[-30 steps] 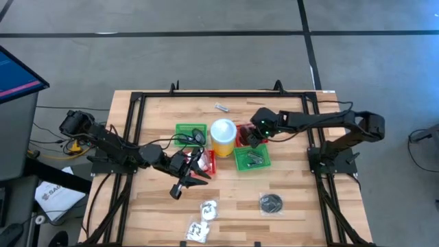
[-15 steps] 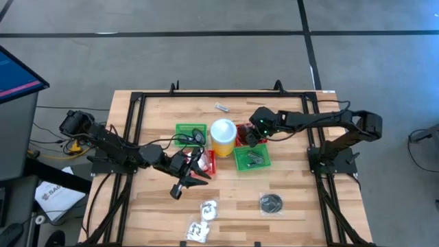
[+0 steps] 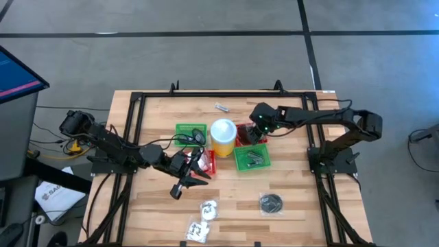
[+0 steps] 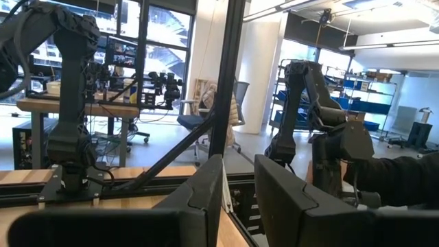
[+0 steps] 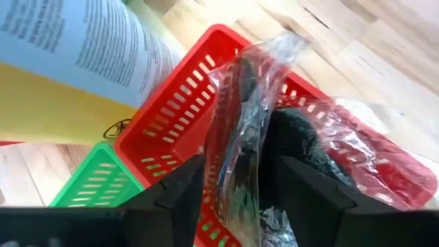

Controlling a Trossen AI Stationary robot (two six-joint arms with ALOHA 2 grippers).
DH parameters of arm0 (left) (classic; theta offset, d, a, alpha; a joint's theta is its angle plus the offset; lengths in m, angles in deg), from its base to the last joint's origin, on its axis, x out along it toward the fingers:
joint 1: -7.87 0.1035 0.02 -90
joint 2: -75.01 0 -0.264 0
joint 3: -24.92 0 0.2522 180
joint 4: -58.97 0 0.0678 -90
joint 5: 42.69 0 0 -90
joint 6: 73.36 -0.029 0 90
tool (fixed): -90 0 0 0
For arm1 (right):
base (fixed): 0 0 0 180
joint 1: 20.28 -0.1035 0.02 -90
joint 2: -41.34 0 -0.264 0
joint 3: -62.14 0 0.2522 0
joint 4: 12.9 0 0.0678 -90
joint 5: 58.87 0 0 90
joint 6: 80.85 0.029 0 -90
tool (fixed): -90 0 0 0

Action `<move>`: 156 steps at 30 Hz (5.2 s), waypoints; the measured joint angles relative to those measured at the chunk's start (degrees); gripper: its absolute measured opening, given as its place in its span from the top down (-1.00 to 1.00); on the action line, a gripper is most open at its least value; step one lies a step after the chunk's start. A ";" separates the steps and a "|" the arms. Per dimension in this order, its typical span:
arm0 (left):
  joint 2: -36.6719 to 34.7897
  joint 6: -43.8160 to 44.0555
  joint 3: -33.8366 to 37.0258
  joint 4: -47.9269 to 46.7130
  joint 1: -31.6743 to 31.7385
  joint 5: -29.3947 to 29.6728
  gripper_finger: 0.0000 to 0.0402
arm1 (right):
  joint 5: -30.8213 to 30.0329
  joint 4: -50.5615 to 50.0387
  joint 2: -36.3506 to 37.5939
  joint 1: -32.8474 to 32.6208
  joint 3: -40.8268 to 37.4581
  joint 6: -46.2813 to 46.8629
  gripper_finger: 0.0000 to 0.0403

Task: Pick & Place Travel size toiletries
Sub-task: Put the black hair brush into the right red bin

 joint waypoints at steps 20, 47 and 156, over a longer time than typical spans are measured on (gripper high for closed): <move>0.00 0.02 0.00 -0.39 0.02 0.00 0.62 | -0.10 -12.79 8.08 -0.42 3.34 -1.31 0.19; 0.00 0.04 0.00 -0.39 0.02 0.00 0.62 | -0.21 -25.98 10.82 -33.71 3.25 11.89 0.21; 0.00 0.22 0.00 -0.37 0.00 -0.02 0.62 | -5.49 -19.28 1.53 -59.69 -1.60 34.49 1.00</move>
